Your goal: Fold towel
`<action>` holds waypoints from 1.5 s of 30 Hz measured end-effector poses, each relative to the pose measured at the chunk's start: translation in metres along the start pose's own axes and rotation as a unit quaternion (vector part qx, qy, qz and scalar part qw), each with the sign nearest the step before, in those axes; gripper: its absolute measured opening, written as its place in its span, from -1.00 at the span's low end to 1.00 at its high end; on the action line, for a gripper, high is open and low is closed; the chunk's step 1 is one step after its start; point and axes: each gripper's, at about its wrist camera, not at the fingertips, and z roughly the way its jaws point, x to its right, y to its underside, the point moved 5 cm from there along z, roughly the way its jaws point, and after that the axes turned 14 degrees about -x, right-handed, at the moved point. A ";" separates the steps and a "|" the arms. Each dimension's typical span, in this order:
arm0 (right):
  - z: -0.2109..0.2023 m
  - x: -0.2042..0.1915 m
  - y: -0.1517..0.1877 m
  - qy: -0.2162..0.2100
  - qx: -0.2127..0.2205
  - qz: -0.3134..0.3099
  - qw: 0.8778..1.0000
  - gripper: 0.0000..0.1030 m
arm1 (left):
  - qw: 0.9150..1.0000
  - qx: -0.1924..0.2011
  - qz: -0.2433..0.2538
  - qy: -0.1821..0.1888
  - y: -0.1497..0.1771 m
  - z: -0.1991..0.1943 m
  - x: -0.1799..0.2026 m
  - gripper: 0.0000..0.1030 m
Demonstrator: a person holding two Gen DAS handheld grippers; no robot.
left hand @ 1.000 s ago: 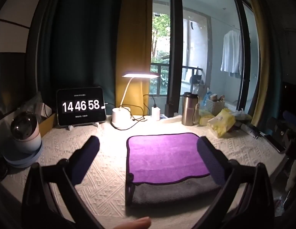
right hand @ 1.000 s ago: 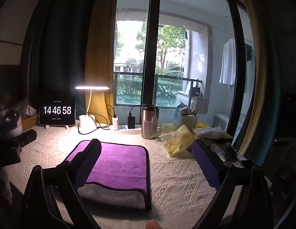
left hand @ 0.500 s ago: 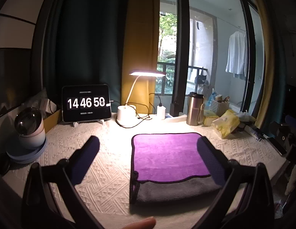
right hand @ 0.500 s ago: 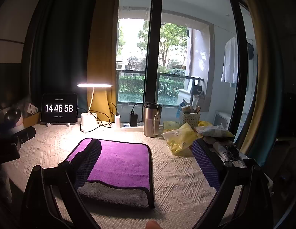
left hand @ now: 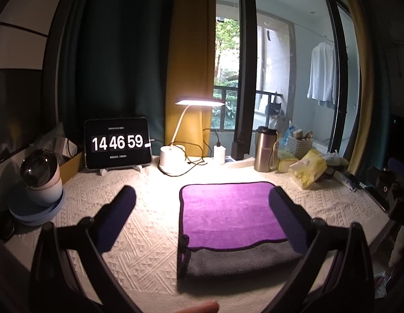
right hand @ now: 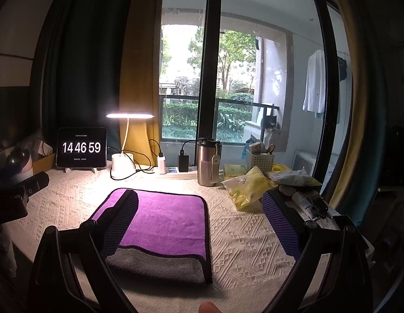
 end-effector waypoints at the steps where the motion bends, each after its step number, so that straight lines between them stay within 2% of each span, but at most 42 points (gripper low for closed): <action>1: 0.000 0.000 0.000 0.000 0.000 0.000 1.000 0.90 | 1.000 0.000 0.000 0.000 0.000 0.000 0.000 0.99; 45: 0.001 0.001 0.003 -0.001 -0.002 0.001 1.000 0.90 | 1.000 -0.002 0.002 -0.001 -0.002 0.003 -0.002 0.99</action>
